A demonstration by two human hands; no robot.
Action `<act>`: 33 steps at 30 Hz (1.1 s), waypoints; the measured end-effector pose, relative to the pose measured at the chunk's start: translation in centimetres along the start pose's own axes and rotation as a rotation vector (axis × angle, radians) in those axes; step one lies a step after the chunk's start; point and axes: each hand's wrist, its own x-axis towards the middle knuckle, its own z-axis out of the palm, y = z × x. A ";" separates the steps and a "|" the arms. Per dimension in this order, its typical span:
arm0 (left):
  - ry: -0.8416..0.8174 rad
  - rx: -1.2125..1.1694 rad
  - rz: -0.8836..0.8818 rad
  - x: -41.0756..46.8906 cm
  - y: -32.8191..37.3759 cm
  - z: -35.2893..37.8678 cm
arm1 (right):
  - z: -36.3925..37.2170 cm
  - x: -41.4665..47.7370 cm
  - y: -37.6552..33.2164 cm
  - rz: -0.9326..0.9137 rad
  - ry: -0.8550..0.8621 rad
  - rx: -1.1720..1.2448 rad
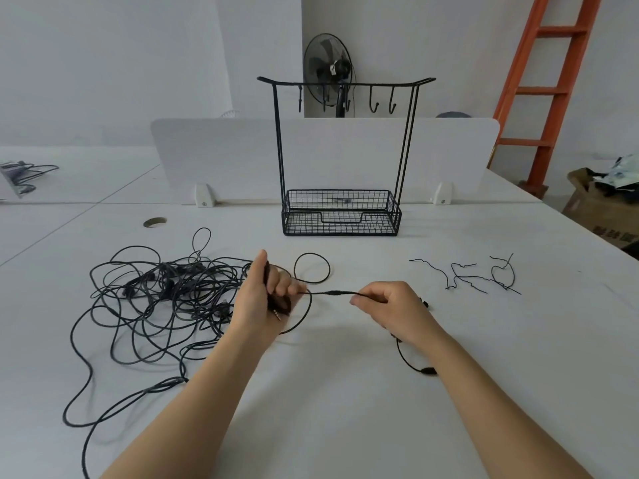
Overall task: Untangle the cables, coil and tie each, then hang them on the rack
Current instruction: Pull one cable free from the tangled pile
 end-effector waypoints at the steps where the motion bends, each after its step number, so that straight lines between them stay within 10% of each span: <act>1: -0.008 0.046 -0.041 -0.1 0.0 0.1 | 0.0 0.0 -0.1 -0.008 -0.002 0.005; 17: -0.260 1.704 -0.224 -2.5 -1.5 1.2 | 0.1 -0.4 -0.5 -0.037 0.030 0.098; 33: -0.424 0.672 -0.292 -1.8 -0.4 0.5 | -0.6 -0.3 -0.6 -0.018 0.047 0.159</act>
